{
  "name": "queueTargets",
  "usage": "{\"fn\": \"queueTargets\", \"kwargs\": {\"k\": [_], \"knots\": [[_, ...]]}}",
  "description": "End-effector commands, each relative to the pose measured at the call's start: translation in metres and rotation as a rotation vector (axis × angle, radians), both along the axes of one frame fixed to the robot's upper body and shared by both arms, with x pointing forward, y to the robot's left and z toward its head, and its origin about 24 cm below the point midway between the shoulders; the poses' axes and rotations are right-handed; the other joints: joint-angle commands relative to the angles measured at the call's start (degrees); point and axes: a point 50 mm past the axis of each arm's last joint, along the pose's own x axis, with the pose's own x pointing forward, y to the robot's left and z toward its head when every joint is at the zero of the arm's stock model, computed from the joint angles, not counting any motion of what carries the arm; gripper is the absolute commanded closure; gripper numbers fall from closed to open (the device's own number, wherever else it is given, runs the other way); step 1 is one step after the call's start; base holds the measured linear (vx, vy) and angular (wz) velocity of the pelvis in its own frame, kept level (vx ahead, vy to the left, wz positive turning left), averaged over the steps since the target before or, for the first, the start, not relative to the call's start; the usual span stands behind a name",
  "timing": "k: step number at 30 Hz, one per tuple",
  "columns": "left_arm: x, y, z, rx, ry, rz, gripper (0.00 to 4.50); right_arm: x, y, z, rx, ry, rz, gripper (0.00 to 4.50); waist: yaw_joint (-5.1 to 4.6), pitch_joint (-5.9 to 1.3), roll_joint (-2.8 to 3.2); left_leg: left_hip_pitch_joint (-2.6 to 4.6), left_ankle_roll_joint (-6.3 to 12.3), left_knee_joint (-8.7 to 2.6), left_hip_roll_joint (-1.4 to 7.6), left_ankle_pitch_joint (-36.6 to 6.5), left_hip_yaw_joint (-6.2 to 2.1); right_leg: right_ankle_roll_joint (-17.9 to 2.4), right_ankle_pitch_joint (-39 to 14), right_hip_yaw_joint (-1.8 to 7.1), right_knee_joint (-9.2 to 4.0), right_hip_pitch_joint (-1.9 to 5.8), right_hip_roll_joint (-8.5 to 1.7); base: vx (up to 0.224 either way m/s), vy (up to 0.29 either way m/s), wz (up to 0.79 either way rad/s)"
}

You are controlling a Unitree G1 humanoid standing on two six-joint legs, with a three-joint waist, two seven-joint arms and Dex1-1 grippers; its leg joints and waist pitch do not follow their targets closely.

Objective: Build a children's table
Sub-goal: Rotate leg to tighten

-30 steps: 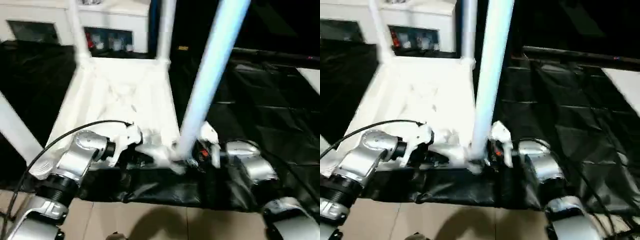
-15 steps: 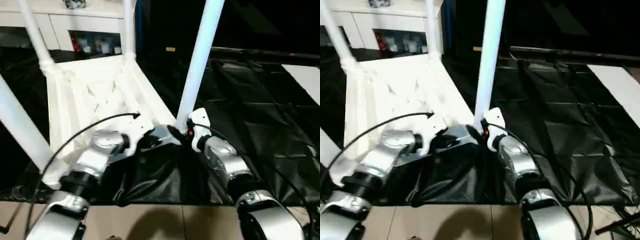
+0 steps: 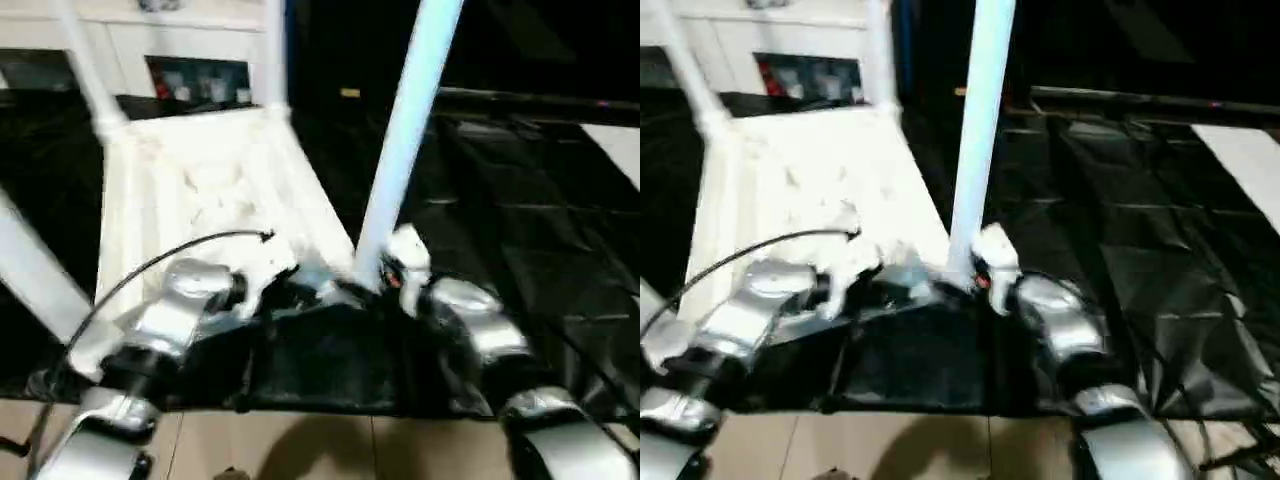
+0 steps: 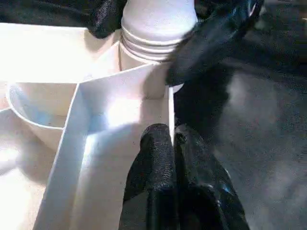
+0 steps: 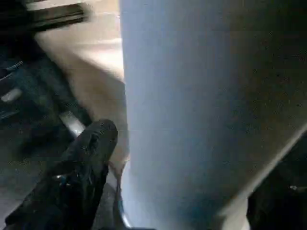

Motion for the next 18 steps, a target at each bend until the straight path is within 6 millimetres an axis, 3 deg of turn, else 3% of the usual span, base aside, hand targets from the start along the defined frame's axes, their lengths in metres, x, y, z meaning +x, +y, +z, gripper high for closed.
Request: {"fn": "queueTargets", "kwargs": {"k": [1,2,7,14,18], "knots": [[-0.009,-0.022,0.006,-0.083,0.015,-0.158,4.5,-0.014,0.014,-0.003,-0.023,0.056,0.223,0.81,0.32,-3.39,-0.01,-0.26,4.5,-3.04,1.74,-11.2,-0.3,-12.6,-10.7,2.69,-3.93,3.24,-3.57,0.0,0.0,0.0],[-0.009,-0.019,0.007,-0.077,0.02,-0.163,4.5,-0.017,0.01,-0.004,-0.043,0.067,0.268,0.81,0.46,-3.42,-0.27,-0.23,4.52,-3.01,1.79,-11.2,-0.28,-12.5,-11.2,2.68,-3.94,3.25,-3.69,0.0,0.0,0.0],[-0.012,-0.01,0.009,-0.067,0.064,-0.207,4.5,-0.026,0.002,-0.004,-0.078,0.135,0.399,1.05,1.1,-3.27,-0.18,-0.06,3.55,-3.19,1.91,-12.3,-0.4,-11.0,-16.2,2.76,-4.37,2.94,-3.92,0.0,0.0,0.0],[-0.017,-0.006,0.009,-0.063,0.095,-0.243,4.5,-0.032,0.003,-0.002,-0.057,0.171,0.464,1.61,1.25,-3.49,-0.36,-0.2,3.43,-3.08,1.91,-10.7,-0.39,-11.8,-12.8,2.69,-3.92,3.02,-3.83,0.0,0.0,0.0],[-0.014,-0.009,0.008,-0.075,0.067,-0.204,4.5,-0.033,0.007,-0.005,-0.051,0.168,0.439,1.76,1.27,-3.46,-0.42,-0.18,3.15,-3.07,1.84,-10.8,-0.4,-11.4,-13.8,2.69,-4.05,3.0,-3.91,0.0,0.0,0.0]]}}
